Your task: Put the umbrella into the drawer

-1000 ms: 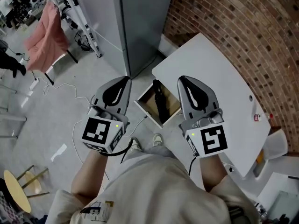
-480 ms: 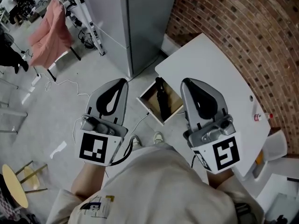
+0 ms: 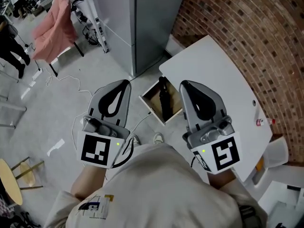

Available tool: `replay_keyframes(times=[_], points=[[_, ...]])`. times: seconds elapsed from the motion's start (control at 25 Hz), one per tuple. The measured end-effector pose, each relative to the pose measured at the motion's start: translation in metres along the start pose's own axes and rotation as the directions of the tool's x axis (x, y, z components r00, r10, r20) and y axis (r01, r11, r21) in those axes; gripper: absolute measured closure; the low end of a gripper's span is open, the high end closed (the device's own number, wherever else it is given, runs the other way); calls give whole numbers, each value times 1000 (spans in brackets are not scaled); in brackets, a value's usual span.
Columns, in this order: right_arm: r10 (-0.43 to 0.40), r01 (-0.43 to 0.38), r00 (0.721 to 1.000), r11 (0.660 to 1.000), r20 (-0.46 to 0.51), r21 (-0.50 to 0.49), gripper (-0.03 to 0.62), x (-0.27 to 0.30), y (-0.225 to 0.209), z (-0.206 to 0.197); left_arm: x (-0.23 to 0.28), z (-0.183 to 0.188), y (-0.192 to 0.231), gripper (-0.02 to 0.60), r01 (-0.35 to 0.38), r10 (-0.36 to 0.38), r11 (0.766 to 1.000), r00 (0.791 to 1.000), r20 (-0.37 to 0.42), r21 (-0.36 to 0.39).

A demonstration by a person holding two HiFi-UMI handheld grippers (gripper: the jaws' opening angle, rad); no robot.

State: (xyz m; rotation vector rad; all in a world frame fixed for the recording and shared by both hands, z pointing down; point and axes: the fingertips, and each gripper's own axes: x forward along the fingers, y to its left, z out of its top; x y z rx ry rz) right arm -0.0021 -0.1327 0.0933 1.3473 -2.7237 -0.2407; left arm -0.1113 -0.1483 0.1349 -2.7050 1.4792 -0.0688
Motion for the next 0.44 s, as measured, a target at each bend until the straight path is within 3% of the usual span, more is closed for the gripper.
replay_keyframes(times=[0.44], points=[[38, -38, 999, 997, 2, 71, 586, 7, 14, 0, -9, 2, 5, 574, -10, 10, 999, 1000, -11, 36]])
